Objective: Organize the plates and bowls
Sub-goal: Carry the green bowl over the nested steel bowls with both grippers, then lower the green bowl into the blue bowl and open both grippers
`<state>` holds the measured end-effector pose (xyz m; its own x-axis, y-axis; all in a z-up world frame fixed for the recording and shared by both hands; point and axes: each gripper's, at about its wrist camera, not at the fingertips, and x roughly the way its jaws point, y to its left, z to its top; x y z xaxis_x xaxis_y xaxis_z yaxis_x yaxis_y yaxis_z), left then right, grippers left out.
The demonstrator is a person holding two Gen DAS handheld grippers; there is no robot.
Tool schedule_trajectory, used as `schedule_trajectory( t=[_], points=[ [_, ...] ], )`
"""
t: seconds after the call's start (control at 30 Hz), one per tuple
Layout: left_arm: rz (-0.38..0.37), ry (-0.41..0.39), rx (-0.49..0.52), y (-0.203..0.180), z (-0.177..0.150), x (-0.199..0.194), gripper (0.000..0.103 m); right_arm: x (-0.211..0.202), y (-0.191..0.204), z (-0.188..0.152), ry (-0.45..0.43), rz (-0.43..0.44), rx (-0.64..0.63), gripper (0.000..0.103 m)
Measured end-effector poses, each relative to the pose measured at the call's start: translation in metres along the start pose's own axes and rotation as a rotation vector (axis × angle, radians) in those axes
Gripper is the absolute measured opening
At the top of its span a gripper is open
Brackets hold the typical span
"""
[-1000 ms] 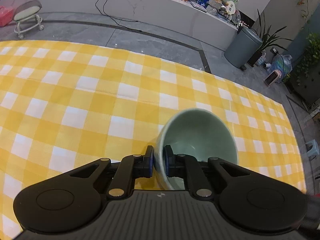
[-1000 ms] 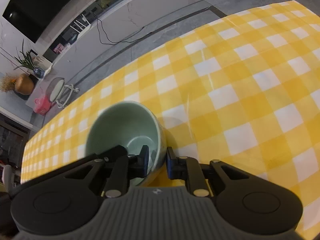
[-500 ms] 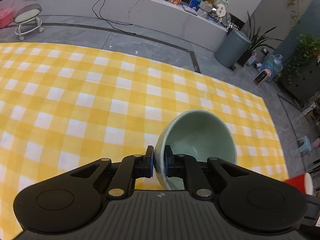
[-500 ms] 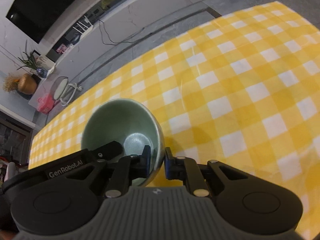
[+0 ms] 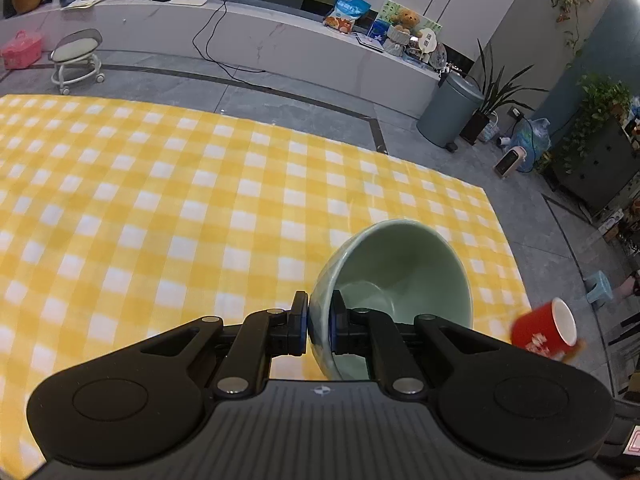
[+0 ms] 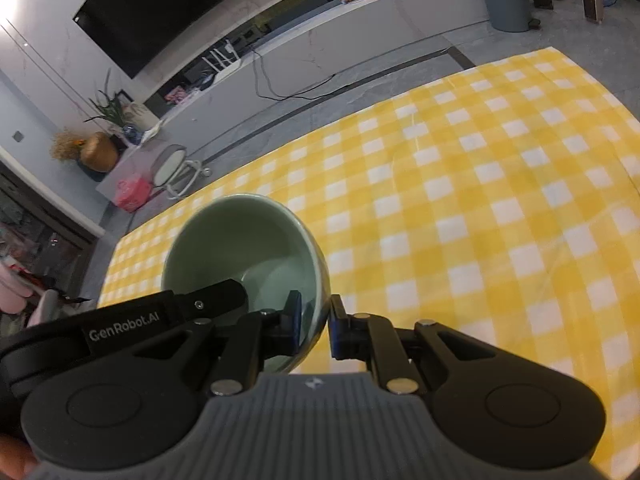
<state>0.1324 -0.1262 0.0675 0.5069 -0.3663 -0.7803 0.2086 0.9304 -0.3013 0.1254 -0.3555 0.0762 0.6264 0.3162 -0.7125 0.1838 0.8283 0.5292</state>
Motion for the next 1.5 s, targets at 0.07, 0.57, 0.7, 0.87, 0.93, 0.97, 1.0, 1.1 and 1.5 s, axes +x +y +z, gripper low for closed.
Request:
schedule_trajectory(
  t=[0.07,0.57,0.7,0.87,0.93,0.97,1.0,1.1,1.5],
  points=[
    [0.009,0.007,0.002,-0.003,-0.010,-0.009,0.011,-0.011,-0.002,-0.010,0.004,0.020,0.006,0.012],
    [-0.013,0.104,-0.133,0.014,-0.082,-0.022,0.012,-0.033,-0.027,-0.057,0.090,0.101,-0.032,0.009],
    [0.007,0.123,-0.136,0.014,-0.085,-0.015,0.012,-0.021,-0.032,-0.061,0.125,0.084,-0.043,0.008],
    [0.005,0.171,-0.119,0.008,-0.088,-0.006,0.012,-0.021,-0.037,-0.060,0.131,0.057,-0.074,0.008],
    [-0.005,0.196,-0.120,0.007,-0.089,-0.002,0.012,-0.022,-0.037,-0.058,0.132,0.047,-0.111,0.008],
    [-0.005,0.209,-0.121,0.007,-0.089,0.000,0.012,-0.022,-0.037,-0.058,0.131,0.044,-0.121,0.008],
    [-0.002,0.219,-0.120,0.006,-0.089,0.002,0.013,-0.021,-0.037,-0.057,0.134,0.038,-0.134,0.008],
    [0.024,0.244,-0.103,0.003,-0.089,0.007,0.013,-0.015,-0.038,-0.059,0.149,0.018,-0.153,0.008],
    [0.059,0.273,-0.060,-0.001,-0.083,0.009,0.015,-0.010,-0.031,-0.066,0.132,-0.072,-0.259,0.009]
  ],
)
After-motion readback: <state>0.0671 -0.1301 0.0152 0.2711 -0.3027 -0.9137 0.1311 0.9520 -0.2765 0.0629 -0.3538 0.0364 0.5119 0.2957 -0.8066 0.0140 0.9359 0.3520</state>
